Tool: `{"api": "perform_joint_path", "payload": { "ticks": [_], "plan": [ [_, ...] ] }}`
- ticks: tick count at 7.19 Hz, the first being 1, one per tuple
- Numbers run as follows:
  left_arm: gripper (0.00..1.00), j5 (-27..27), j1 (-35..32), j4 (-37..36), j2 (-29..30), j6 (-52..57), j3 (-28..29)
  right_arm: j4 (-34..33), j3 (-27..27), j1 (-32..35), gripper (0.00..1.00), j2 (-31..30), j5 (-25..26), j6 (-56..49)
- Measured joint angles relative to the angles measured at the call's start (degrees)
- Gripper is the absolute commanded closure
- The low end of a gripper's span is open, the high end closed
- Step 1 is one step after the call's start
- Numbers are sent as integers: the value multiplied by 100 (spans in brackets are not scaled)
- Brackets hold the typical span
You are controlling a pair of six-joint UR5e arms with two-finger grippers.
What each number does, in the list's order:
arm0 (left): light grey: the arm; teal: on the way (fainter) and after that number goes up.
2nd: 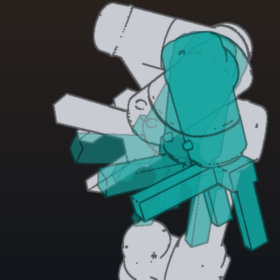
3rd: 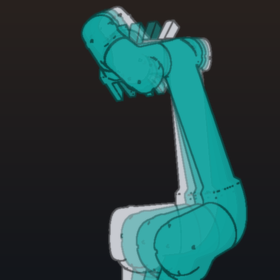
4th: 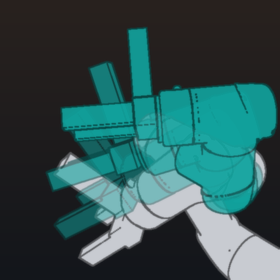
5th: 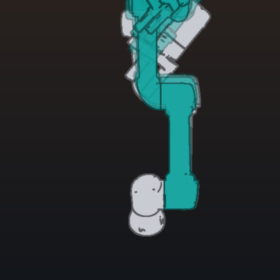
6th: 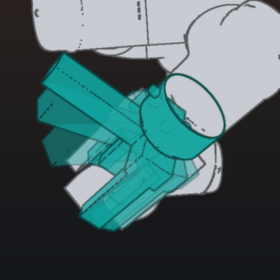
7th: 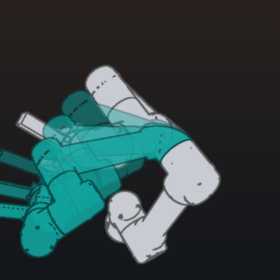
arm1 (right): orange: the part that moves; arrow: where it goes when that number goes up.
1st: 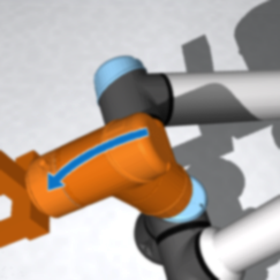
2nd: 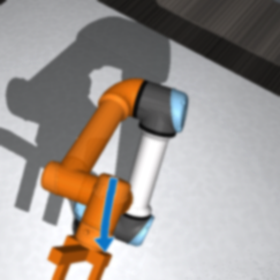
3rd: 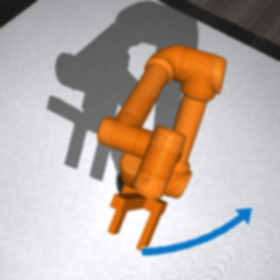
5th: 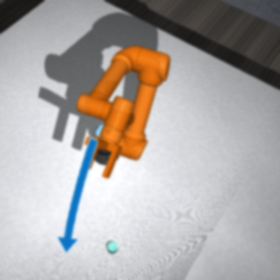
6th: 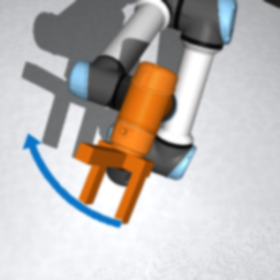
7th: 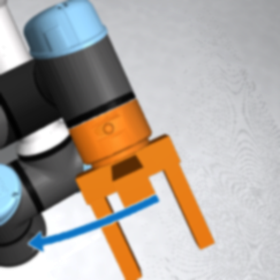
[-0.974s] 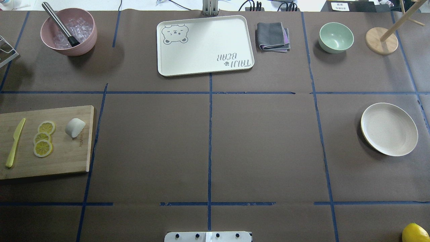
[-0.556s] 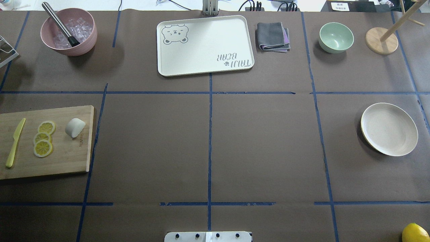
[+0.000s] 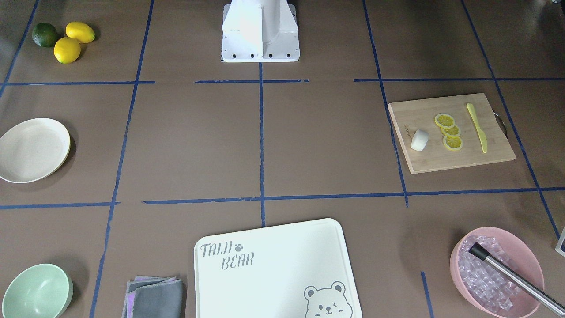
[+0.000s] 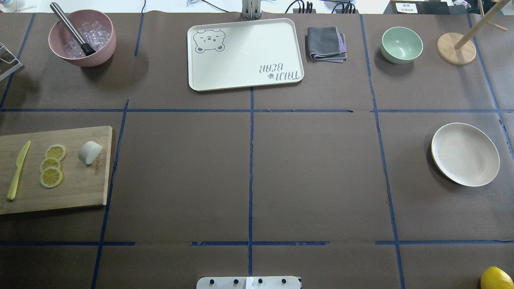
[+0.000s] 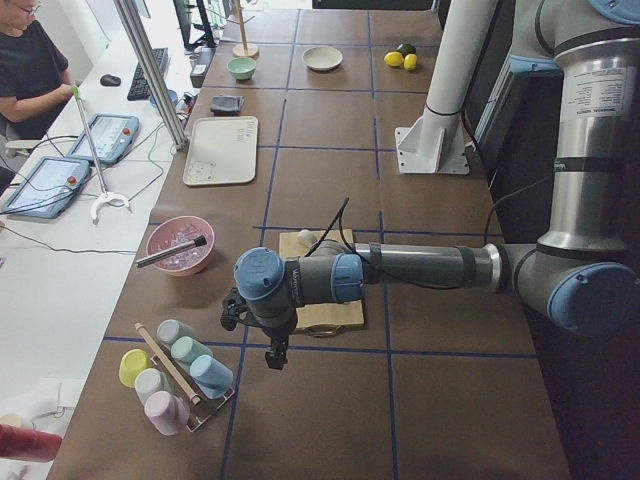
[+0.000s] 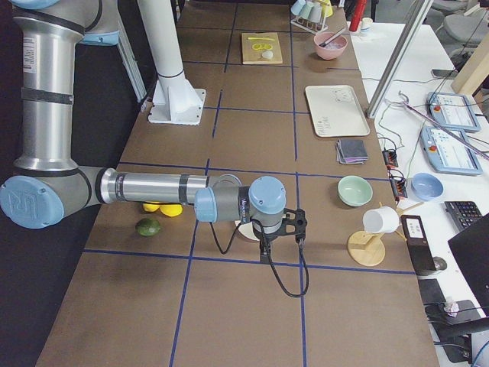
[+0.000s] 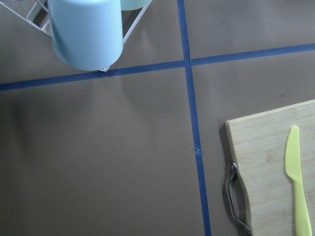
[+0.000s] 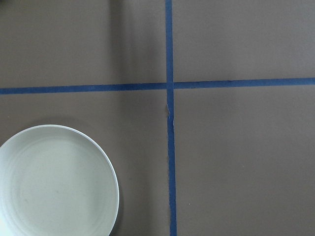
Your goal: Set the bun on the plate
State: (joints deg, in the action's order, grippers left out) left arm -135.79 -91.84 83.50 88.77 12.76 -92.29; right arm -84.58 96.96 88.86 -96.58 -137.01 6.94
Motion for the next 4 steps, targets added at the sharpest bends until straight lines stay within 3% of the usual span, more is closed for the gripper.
{"api": "perform_joint_path", "payload": {
  "ticks": [4],
  "plan": [
    [0, 0, 0, 0, 7, -1, -8, 1599, -19, -943, 0, -322, 310, 1862]
  ]
}}
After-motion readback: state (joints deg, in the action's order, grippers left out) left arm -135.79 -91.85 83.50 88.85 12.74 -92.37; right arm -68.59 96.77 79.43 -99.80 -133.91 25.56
